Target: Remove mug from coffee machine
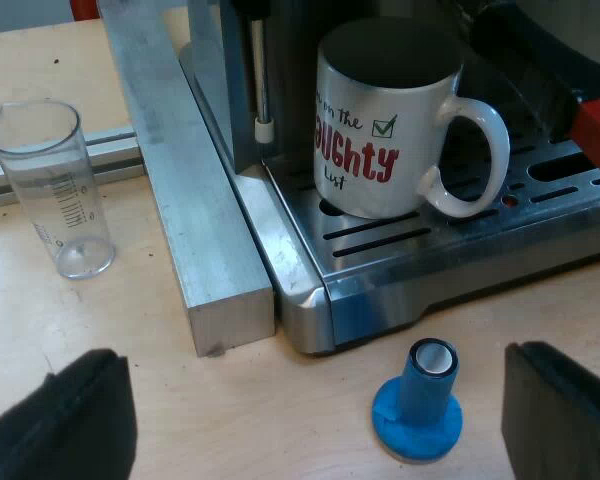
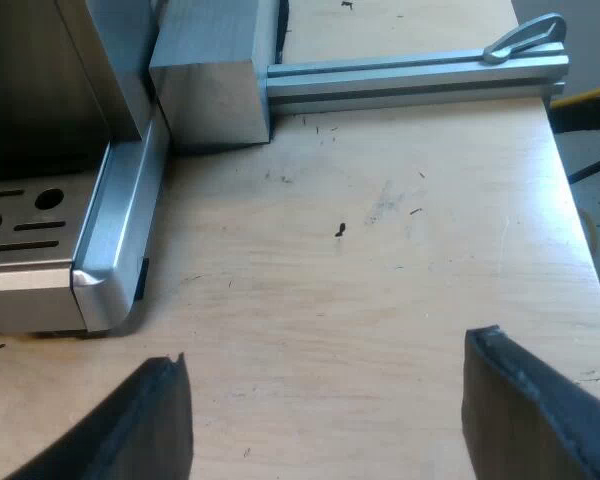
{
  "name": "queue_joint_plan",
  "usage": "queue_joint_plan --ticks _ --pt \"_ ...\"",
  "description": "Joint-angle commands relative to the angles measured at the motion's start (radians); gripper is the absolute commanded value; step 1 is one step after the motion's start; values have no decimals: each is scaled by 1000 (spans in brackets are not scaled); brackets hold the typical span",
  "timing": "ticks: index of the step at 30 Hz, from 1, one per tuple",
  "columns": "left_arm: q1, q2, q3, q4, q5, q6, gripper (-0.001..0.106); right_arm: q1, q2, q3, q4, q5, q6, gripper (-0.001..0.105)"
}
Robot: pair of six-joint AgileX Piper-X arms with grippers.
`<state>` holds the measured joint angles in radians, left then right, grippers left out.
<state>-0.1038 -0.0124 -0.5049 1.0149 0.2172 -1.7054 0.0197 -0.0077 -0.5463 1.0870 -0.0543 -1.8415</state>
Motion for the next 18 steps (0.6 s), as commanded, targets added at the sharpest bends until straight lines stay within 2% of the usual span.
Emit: queue_joint_plan --ticks 1,8,10,12,14,18 --pt "-1 -140 1 -26 4 5 77 -2 -40 -2 -14 -3 -8 59" --pt "-1 -91 -46 24 4 -1 77 -2 16 -45 -5 -16 -6 59" --pt "-3 -60 -70 32 25 -1 77 -2 50 -63 -5 -28 -6 59" --pt "-10 -26 -93 18 57 -1 77 18 95 -82 -7 -72 -6 58" --pt "-20 -8 -108 -1 62 -2 77 47 128 -98 -7 -106 -6 55" --pt "-60 21 -116 -43 71 -2 77 118 203 -125 -9 -115 -16 52"
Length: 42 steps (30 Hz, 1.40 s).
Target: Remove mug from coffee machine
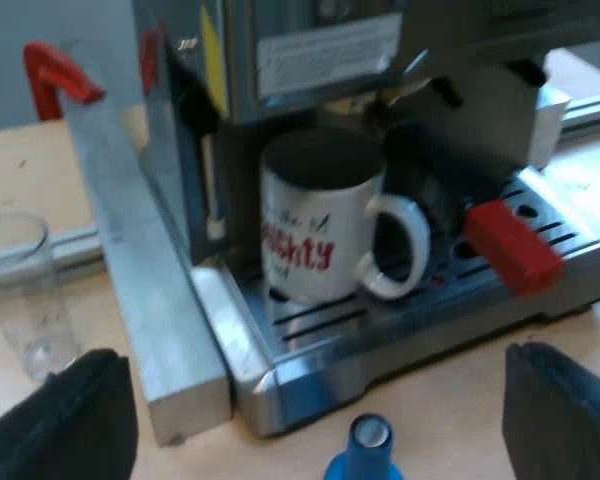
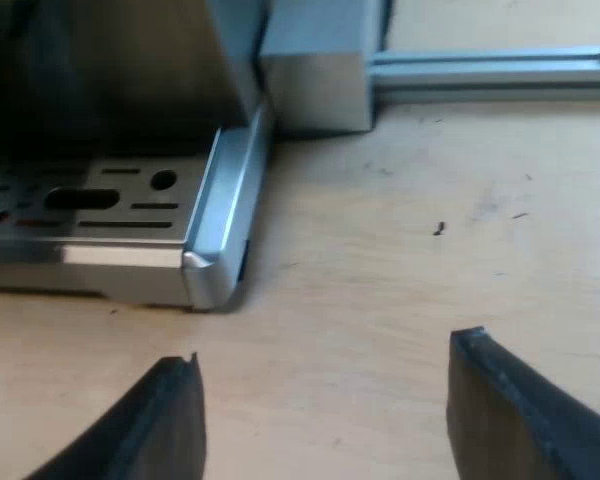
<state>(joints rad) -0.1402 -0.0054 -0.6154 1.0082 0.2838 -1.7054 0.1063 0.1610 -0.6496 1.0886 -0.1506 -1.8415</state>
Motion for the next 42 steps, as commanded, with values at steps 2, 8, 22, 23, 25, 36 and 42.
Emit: queue_joint_plan --ticks 2,8,22,23,25,36,42 --pt "-55 37 -5 -57 4 -2 77 82 79 -35 -15 -19 -40 52" --pt "-128 103 0 -145 22 13 77 213 182 -48 -79 -19 -56 53" --pt "-134 137 150 -357 67 13 77 464 326 -43 -298 -4 -56 71" --pt "-134 139 168 -366 67 13 77 476 336 -39 -318 -4 -56 71" --pt "-134 138 195 -380 67 13 77 491 354 -33 -354 -4 -56 71" --pt "-134 140 286 -405 67 13 77 528 448 46 -566 -8 -56 71" --pt "-134 140 293 -408 67 13 77 528 513 96 -772 -19 -56 71"
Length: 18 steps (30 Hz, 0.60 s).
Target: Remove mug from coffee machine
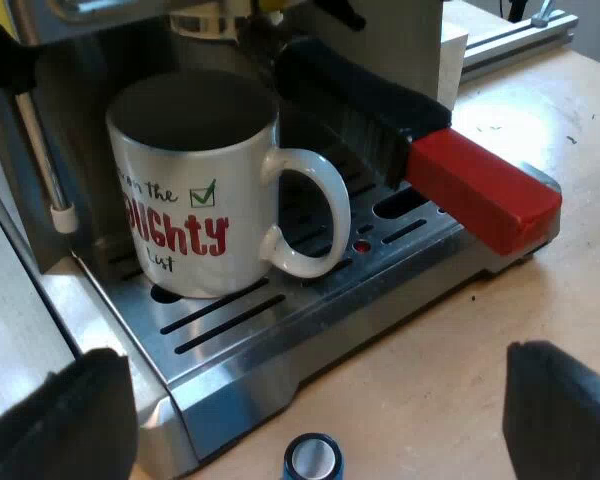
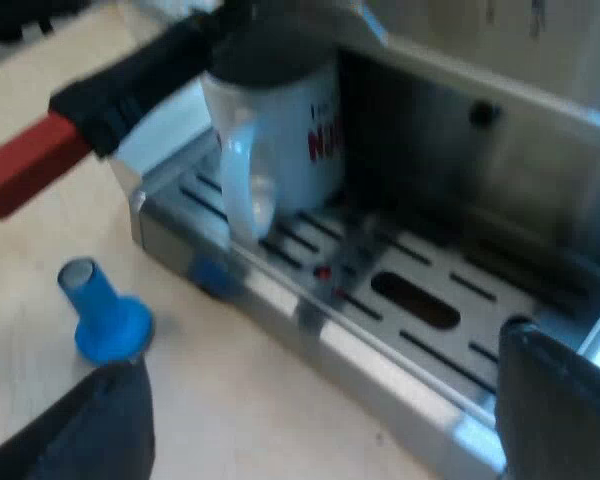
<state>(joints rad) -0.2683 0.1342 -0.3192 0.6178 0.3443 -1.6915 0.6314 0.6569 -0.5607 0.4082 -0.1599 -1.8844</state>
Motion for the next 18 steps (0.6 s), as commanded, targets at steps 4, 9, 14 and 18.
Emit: queue_joint_plan --ticks 4,9,14,18 --pt "-6 0 -3 -18 6 -1 77 3 62 12 -134 -12 -44 71" --pt "-6 0 -3 -18 6 -1 77 3 111 12 -174 -42 -52 71" --pt "-6 0 -3 -18 6 -1 77 35 192 12 -246 -50 -59 71" --pt "-6 0 -3 -20 6 -1 77 114 256 12 -311 -28 -60 71"
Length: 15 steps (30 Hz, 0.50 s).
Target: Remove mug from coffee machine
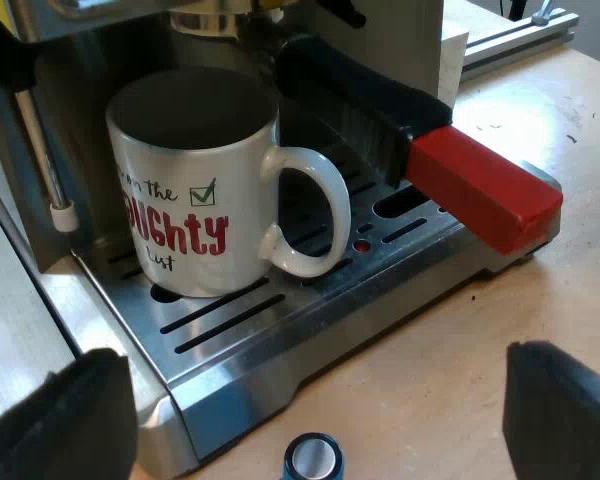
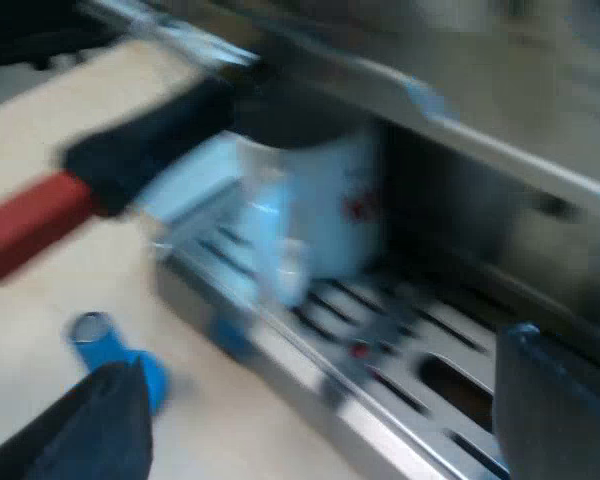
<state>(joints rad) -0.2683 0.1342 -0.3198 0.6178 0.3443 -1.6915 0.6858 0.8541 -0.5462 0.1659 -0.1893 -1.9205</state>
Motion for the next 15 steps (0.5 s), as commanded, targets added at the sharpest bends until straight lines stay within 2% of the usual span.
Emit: queue_joint_plan --ticks 1,4,7,15 --pt "-6 0 -3 -20 6 -1 77 88 85 -2 -98 32 -9 71" --pt "-6 0 -3 -20 6 -1 77 143 155 -2 -166 116 36 71" --pt "-6 0 -3 -20 6 -1 77 182 217 -2 -214 158 66 71" --pt "-6 0 -3 -20 8 -1 77 215 369 -2 -370 198 93 71"
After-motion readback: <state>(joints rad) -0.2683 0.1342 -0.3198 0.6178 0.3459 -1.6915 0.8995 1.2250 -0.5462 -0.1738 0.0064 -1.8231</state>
